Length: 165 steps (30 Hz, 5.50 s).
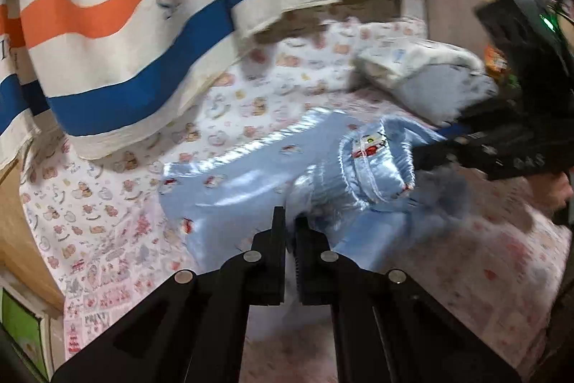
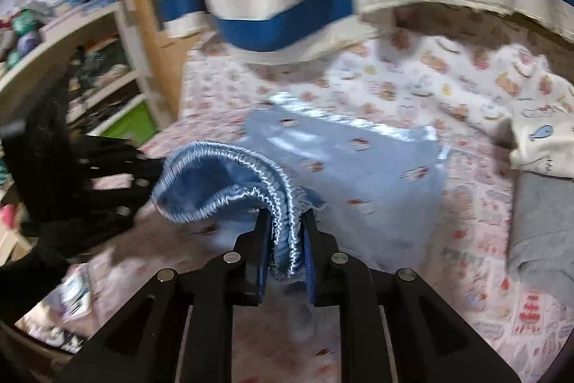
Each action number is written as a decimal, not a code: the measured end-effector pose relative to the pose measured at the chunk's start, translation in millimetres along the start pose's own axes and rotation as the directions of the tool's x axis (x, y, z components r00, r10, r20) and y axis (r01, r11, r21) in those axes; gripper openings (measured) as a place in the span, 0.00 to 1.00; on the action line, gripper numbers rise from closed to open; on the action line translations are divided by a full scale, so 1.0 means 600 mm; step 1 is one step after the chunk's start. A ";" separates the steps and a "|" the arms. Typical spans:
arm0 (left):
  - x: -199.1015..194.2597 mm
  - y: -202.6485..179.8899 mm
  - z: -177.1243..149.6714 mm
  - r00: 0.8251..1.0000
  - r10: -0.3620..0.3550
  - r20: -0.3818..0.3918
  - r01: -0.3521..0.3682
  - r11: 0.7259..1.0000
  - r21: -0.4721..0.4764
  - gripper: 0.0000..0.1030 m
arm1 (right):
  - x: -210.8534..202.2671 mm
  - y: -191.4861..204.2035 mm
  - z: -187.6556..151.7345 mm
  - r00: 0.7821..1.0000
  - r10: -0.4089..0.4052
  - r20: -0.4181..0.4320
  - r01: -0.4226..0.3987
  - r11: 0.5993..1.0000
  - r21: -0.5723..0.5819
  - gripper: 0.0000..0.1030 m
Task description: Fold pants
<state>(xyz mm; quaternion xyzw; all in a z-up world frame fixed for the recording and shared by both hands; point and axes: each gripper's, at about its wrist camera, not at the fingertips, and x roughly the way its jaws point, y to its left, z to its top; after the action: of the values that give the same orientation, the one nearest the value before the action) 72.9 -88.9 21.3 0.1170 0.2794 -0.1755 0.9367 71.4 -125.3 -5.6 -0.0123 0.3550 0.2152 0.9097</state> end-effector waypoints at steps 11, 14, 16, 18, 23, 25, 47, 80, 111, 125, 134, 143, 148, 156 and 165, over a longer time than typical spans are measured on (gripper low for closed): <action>0.076 0.057 -0.027 0.995 -0.026 -0.097 0.015 0.993 -0.113 0.12 | 0.003 -0.064 -0.013 0.999 0.019 0.048 -0.024 0.994 0.107 0.65; 0.077 0.076 -0.033 0.988 -0.105 -0.113 0.080 0.975 -0.205 0.20 | 0.014 -0.063 -0.017 0.996 0.094 -0.004 -0.093 0.990 0.103 0.65; 0.077 0.080 -0.034 0.986 -0.122 -0.118 0.093 0.971 -0.220 0.21 | 0.027 -0.044 -0.021 0.992 0.116 -0.055 -0.114 0.993 0.041 0.65; 0.072 0.078 -0.033 0.989 -0.097 -0.115 0.072 0.976 -0.204 0.25 | 0.038 -0.026 -0.026 0.996 0.057 -0.073 -0.059 0.998 -0.023 0.64; 0.078 0.079 -0.034 0.983 -0.098 -0.157 0.068 0.980 -0.185 0.34 | 0.067 -0.030 -0.032 0.988 -0.142 -0.065 0.139 0.989 -0.042 0.05; 0.085 0.082 -0.036 0.973 -0.138 -0.184 0.099 0.974 -0.204 0.35 | 0.057 -0.046 -0.027 0.983 -0.184 -0.024 0.184 0.983 0.000 0.05; 0.073 0.158 -0.042 0.949 -0.223 -0.222 0.143 0.934 -0.328 0.02 | 0.036 -0.093 -0.034 0.967 0.158 -0.201 -0.132 0.982 0.135 0.39; 0.004 0.157 -0.023 0.975 0.157 0.158 -0.105 0.948 -0.300 0.78 | -0.053 -0.102 -0.016 0.909 -0.333 0.253 0.296 0.940 0.171 0.60; 0.000 0.103 -0.029 0.950 0.211 0.232 -0.155 0.959 -0.236 0.83 | -0.057 -0.073 -0.021 0.879 -0.350 0.324 0.329 0.937 0.119 0.85; 0.019 0.084 -0.071 0.995 -0.016 -0.097 -0.004 0.978 -0.209 0.45 | -0.058 -0.070 -0.032 0.985 -0.089 0.145 0.076 0.993 0.090 0.62; 0.045 0.059 -0.098 0.985 0.001 -0.170 -0.027 0.989 -0.148 0.27 | 0.002 -0.061 -0.065 0.998 -0.042 -0.056 0.046 0.997 0.057 0.41; -0.005 0.054 -0.101 0.995 -0.013 -0.104 -0.002 0.989 -0.146 0.01 | -0.029 -0.066 -0.089 0.997 -0.079 0.000 0.078 0.989 0.125 0.00; -0.050 0.048 -0.117 0.994 -0.052 -0.095 0.036 0.987 -0.156 0.01 | -0.097 -0.016 -0.121 0.995 -0.084 0.045 0.080 0.993 0.082 0.00; -0.133 0.005 -0.174 0.994 -0.075 -0.074 0.064 0.988 -0.143 0.01 | -0.158 0.077 -0.174 0.997 -0.049 0.056 0.051 0.998 -0.033 0.00; -0.191 -0.038 -0.211 0.996 0.067 0.067 -0.066 0.998 -0.017 0.40 | -0.175 0.073 -0.170 0.944 -0.276 0.179 0.290 0.955 -0.057 0.01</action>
<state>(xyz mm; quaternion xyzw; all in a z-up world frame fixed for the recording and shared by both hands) -86.8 -39.5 -19.9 0.1136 0.2450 -0.1459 0.9517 -80.1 -143.8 -7.9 -0.0822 0.2619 0.0971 0.9567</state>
